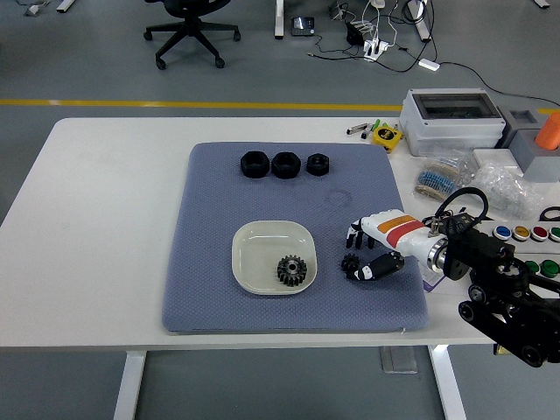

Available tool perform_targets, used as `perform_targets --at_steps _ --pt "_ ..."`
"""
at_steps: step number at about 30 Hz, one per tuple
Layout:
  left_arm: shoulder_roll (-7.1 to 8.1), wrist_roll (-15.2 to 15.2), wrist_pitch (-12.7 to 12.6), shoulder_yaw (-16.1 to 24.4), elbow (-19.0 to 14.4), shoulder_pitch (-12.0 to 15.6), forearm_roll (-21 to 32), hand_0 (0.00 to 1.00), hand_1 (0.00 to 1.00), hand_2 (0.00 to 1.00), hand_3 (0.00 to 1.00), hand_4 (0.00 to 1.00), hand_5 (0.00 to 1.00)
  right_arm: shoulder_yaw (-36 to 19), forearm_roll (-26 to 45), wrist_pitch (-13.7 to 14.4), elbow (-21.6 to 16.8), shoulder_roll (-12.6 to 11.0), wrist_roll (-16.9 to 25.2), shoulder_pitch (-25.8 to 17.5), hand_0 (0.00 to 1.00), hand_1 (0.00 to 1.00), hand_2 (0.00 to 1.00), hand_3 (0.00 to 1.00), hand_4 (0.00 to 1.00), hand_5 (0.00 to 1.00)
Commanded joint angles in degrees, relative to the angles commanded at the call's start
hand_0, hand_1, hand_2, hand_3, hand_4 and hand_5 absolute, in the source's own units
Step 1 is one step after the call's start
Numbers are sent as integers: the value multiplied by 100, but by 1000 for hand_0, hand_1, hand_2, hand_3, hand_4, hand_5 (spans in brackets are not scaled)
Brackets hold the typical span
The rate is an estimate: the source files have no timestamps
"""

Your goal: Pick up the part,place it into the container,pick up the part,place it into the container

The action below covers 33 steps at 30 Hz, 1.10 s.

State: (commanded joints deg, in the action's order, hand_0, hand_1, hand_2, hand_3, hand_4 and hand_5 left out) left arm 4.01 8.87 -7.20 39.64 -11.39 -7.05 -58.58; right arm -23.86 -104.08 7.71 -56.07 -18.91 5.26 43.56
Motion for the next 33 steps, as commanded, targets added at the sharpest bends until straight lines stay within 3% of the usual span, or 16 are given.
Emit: perform_targets --at_steps 10,12,13,18,19,23,24,25,33 --pt "-6 -11 -8 -46 -1 -6 78 741 688 632 581 637 623 62 82 43 25 -1 95 -31 240 410 492 486 873 478" --pt "-7 -20 -13 -70 0 -3 114 741 688 632 581 637 623 89 65 91 9 -3 95 -33 240 410 492 486 873 478" --pt "-8 -23 -14 -82 -1 1 133 741 689 632 581 636 622 99 56 119 2 -2 94 -37 192 390 480 474 815 468" --pt "-5 -25 -15 -85 0 14 149 741 689 632 581 636 622 101 69 228 -24 17 92 -64 192 390 480 474 815 468" --pt "-5 -25 -14 -84 0 14 145 741 690 632 581 636 623 103 67 255 -28 23 91 -69 174 383 480 477 765 454" --pt "-3 -28 -12 -98 -1 10 153 741 690 632 581 636 623 118 33 310 -10 33 86 -75 174 383 480 477 765 454" --pt "-3 -27 -14 -88 0 11 147 741 690 632 581 636 623 123 17 314 2 32 89 -76 174 383 480 477 765 454" --pt "-2 -26 -15 -83 1 11 144 741 689 633 583 636 622 126 9 315 8 32 91 -77 147 370 477 480 677 425" --pt "2 -25 -14 -79 1 12 140 741 691 631 583 636 621 129 -42 178 32 3 166 -64 126 355 472 479 653 418"
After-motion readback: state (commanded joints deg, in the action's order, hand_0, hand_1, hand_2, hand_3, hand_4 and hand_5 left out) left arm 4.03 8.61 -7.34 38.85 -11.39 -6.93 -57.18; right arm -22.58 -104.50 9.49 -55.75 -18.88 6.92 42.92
